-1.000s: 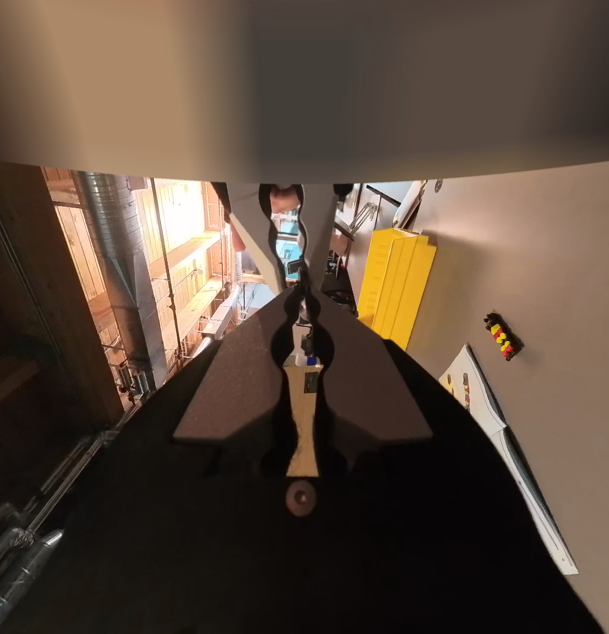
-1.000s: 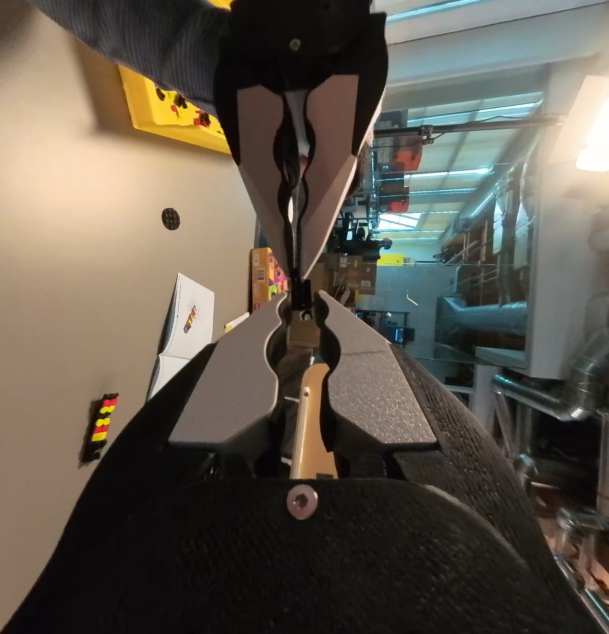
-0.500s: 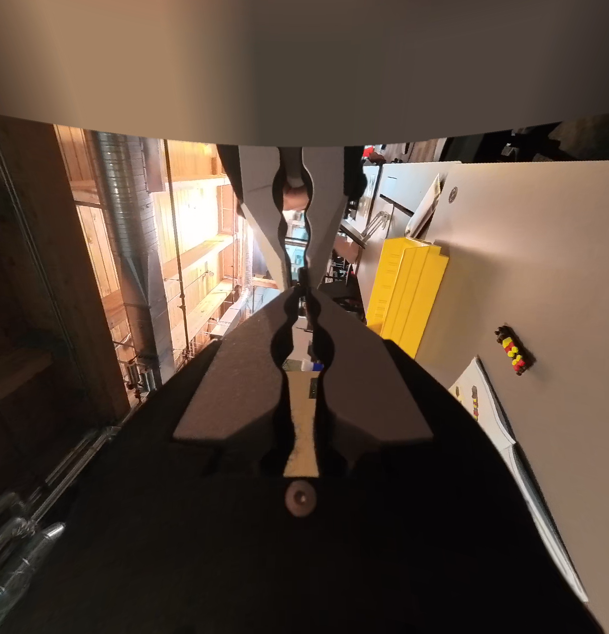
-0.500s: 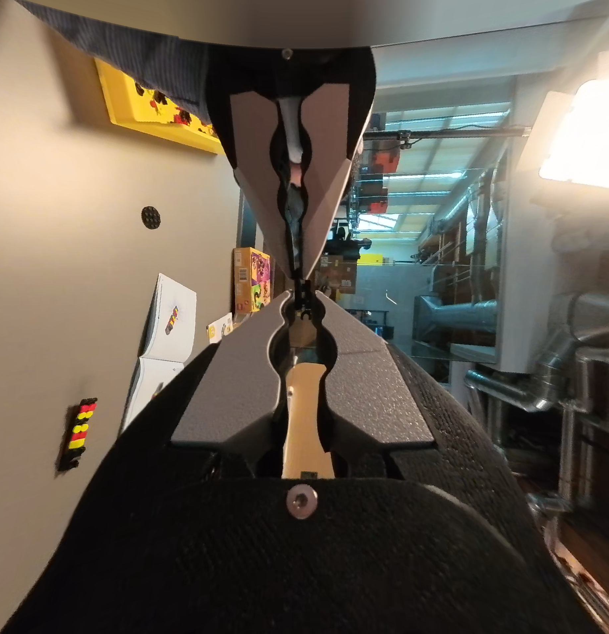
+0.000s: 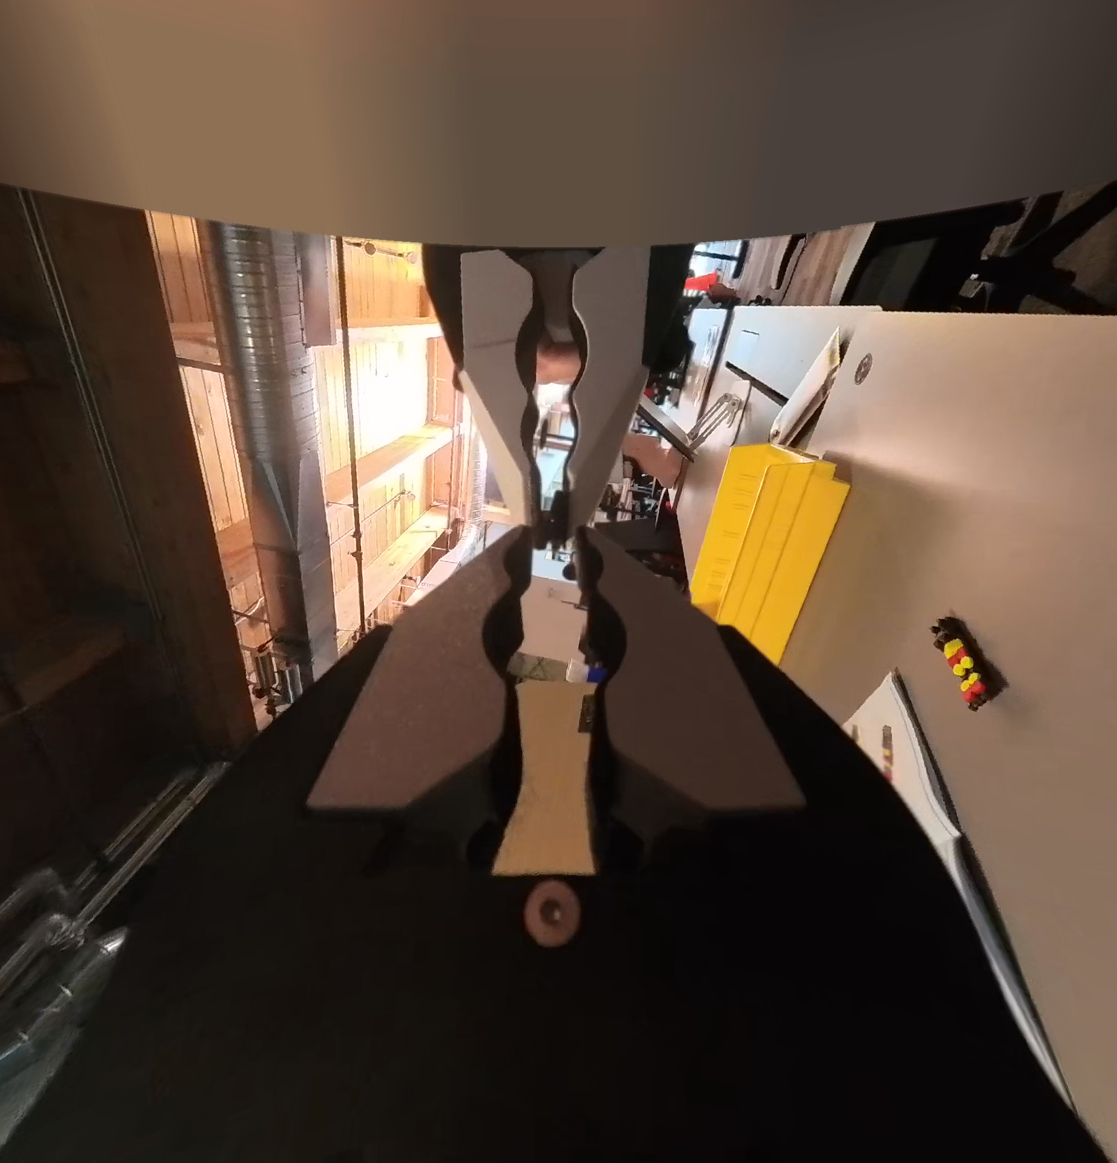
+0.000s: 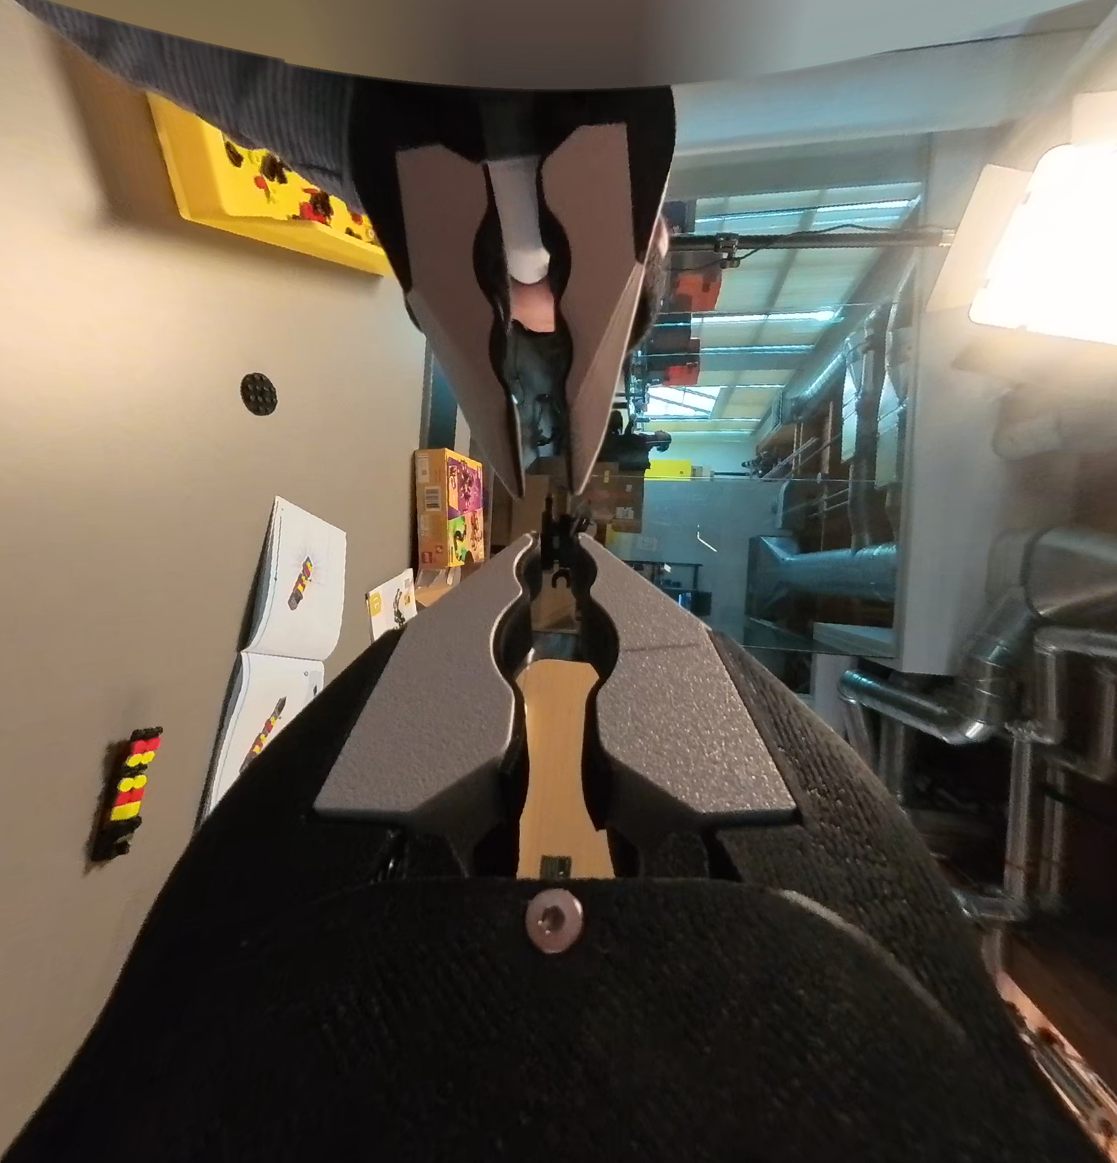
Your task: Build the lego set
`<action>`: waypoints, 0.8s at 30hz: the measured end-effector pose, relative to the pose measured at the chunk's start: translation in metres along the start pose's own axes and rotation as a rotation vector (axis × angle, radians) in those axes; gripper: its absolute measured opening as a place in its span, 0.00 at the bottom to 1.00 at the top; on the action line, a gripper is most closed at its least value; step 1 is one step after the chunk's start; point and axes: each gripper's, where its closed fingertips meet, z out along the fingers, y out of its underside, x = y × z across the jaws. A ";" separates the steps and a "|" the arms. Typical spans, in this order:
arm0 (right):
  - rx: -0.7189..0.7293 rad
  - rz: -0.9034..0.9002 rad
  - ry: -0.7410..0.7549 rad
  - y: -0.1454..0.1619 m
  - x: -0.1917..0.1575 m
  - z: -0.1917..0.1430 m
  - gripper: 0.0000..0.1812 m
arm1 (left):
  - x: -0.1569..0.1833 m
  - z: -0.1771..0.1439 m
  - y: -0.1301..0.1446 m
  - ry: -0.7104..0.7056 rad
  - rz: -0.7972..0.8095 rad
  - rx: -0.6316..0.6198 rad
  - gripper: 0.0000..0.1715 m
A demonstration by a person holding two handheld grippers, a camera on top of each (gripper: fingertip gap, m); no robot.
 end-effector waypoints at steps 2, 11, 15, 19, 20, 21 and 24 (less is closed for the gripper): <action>0.000 -0.001 0.000 0.000 0.000 0.000 0.03 | 0.001 0.001 0.001 0.003 0.004 -0.007 0.04; 0.005 0.000 0.001 -0.001 0.000 0.001 0.03 | 0.001 0.002 0.004 0.001 0.007 -0.025 0.04; 0.007 0.004 0.004 -0.001 0.000 0.002 0.03 | -0.001 0.002 0.004 -0.014 0.008 -0.023 0.01; 0.009 0.007 0.006 -0.001 0.002 0.001 0.03 | -0.002 0.002 0.003 -0.029 0.016 -0.019 0.01; 0.009 0.006 0.005 -0.001 0.002 0.001 0.03 | -0.002 0.002 0.003 -0.031 0.021 -0.018 0.01; 0.007 0.006 0.005 -0.001 0.002 0.001 0.03 | -0.003 0.001 0.002 -0.031 0.021 -0.017 0.01; 0.000 0.006 0.003 0.000 0.002 0.001 0.03 | -0.002 0.000 0.000 -0.030 0.025 -0.001 0.03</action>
